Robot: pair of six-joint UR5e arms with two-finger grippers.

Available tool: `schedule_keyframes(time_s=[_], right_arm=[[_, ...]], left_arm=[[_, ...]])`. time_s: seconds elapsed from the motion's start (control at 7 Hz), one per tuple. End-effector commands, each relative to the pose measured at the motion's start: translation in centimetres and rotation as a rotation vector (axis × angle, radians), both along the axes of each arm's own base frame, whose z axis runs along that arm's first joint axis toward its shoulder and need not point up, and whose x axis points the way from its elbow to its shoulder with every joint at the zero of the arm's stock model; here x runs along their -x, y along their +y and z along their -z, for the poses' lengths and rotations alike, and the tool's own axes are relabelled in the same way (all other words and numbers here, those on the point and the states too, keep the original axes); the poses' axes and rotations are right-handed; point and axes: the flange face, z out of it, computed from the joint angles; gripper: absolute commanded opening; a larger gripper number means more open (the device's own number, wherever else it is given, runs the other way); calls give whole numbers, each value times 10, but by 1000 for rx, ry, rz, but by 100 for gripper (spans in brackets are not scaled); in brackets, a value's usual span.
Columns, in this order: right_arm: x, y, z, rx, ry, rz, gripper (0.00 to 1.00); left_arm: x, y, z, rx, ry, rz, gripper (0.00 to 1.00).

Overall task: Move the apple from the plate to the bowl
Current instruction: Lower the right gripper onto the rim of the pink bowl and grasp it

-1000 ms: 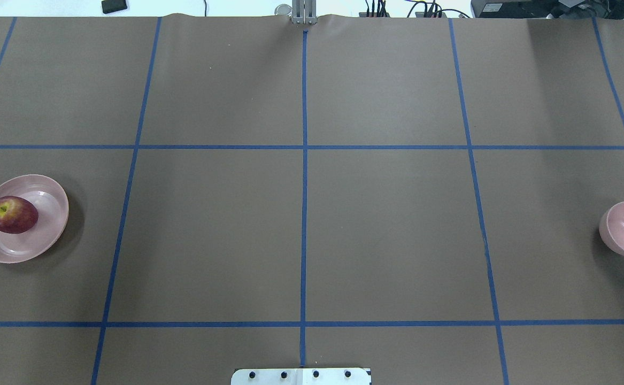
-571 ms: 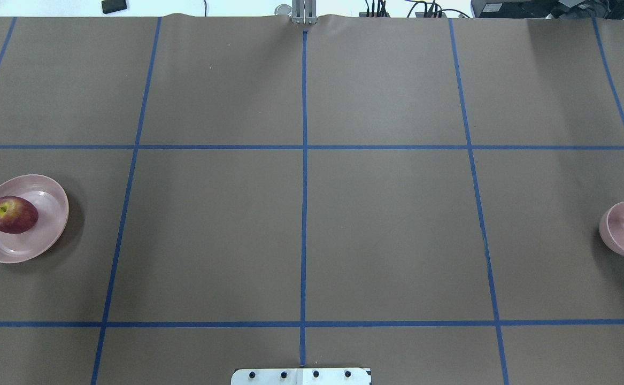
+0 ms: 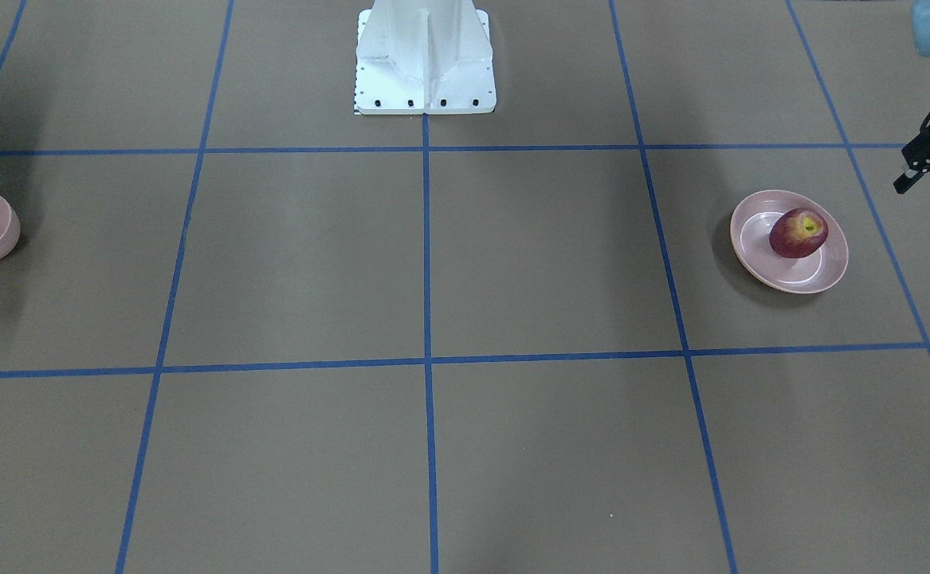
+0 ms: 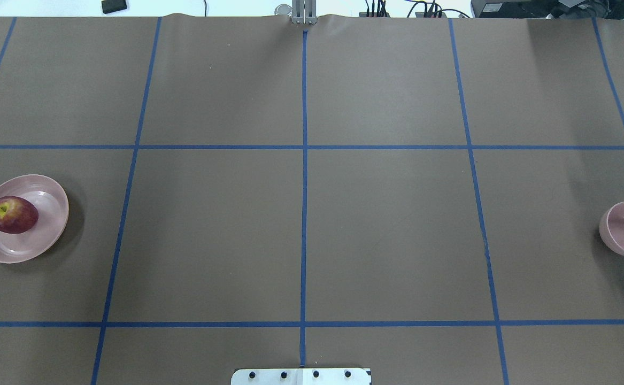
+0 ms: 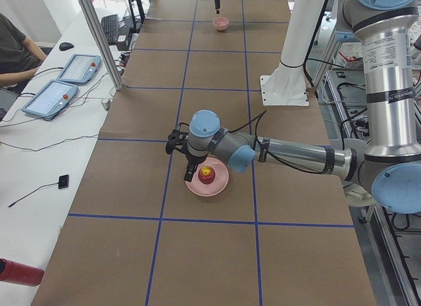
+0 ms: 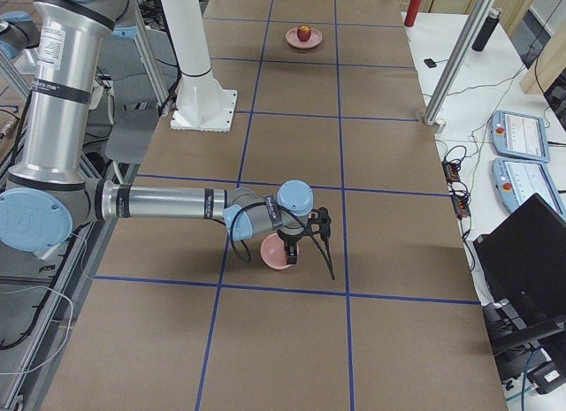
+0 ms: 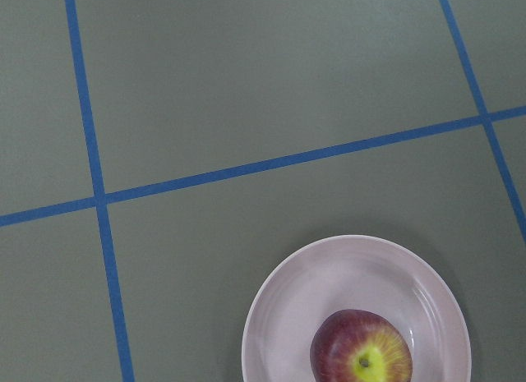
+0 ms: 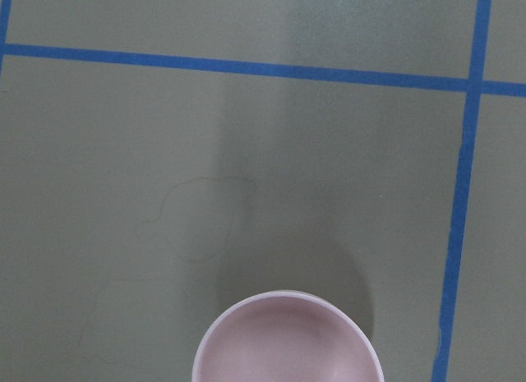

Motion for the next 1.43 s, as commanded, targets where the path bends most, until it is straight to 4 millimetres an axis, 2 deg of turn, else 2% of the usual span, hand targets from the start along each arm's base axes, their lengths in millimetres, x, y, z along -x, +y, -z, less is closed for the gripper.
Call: schedule_keyframes(time_s=[0.0,0.29,0.57,0.71,0.86,1.0,1.14,1.29], right_arm=[[15,5,-26,3,41,37,98],[13,8,-55,-30,51,31,96],[15,10,-63,-25,42,31,94],[17,11,-65,-20,46,38,83],[18,12,-66,-18,45,40,32],[18,12,-65,-19,43,41,0],[18,12,-65,-18,40,42,0],[18,12,-65,-18,40,42,0]], left_arm=[[-8,-7,2,-8,2,-18,97],[-11,-7,5,-10,5,-24,97],[-12,-7,7,-10,7,-21,97],[-12,-8,9,-18,7,-24,97],[-13,-7,10,-23,6,-28,97],[-11,-4,3,-9,-5,-18,98],[-9,2,-7,17,-10,-11,98],[-9,2,-8,25,-10,-10,98]])
